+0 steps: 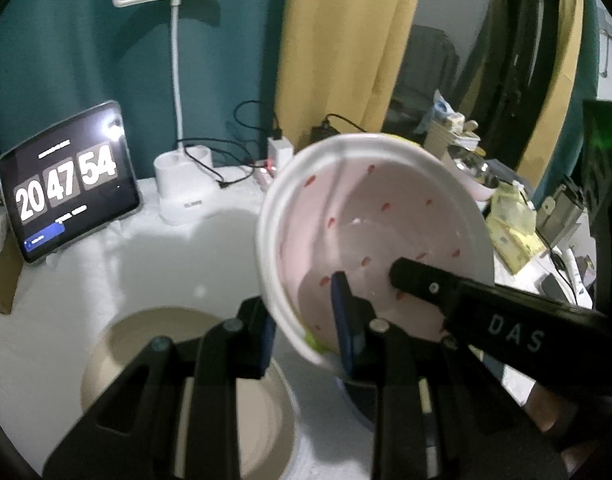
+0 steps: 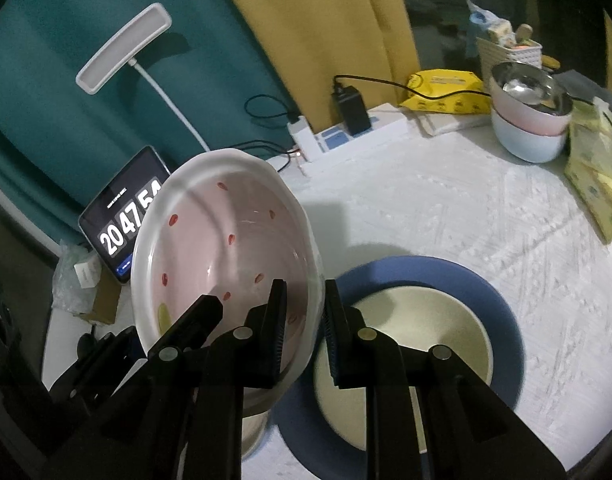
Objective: Organize plates and bowls
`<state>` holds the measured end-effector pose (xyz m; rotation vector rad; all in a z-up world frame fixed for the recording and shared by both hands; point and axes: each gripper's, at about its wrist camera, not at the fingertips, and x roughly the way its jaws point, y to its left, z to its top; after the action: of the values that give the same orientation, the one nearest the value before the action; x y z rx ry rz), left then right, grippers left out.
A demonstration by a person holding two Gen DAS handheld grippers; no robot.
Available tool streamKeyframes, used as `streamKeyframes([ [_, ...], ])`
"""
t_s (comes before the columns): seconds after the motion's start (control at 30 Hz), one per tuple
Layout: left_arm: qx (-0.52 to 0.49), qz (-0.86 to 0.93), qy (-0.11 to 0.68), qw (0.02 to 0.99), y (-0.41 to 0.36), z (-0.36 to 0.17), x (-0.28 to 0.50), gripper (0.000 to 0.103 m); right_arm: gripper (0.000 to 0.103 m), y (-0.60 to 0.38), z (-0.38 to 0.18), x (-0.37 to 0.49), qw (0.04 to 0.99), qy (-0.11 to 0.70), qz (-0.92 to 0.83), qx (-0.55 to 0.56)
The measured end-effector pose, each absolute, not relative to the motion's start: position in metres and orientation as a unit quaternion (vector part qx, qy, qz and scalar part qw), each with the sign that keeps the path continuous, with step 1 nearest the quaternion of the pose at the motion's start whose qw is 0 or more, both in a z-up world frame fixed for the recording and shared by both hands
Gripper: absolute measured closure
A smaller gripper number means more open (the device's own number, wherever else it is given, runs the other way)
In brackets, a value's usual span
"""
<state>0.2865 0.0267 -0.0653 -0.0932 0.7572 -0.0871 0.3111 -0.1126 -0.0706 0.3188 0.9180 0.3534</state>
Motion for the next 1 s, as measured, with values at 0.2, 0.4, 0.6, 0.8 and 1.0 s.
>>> streamKeyframes([
  [0.2, -0.042, -0.055, 0.379, 0.923, 0.01, -0.072, 0.285, 0.077, 0.084, -0.133, -0.077, 0.305, 0.868, 0.442, 0.16, 0.159],
  [0.4, -0.035, -0.064, 0.39, 0.918, -0.006, -0.079, 0.284, 0.077, 0.084, -0.149, -0.084, 0.299, 0.867, 0.444, 0.151, 0.165],
  [0.6, -0.031, -0.071, 0.398, 0.914, -0.016, -0.086, 0.28, 0.077, 0.084, -0.159, -0.092, 0.294, 0.865, 0.45, 0.147, 0.169],
  [0.8, -0.025, -0.075, 0.409, 0.909, -0.025, -0.096, 0.277, 0.077, 0.084, -0.167, -0.1, 0.289, 0.862, 0.456, 0.142, 0.169],
  [1.0, -0.018, -0.077, 0.418, 0.905, -0.031, -0.104, 0.275, 0.077, 0.084, -0.172, -0.109, 0.286, 0.859, 0.463, 0.139, 0.167],
])
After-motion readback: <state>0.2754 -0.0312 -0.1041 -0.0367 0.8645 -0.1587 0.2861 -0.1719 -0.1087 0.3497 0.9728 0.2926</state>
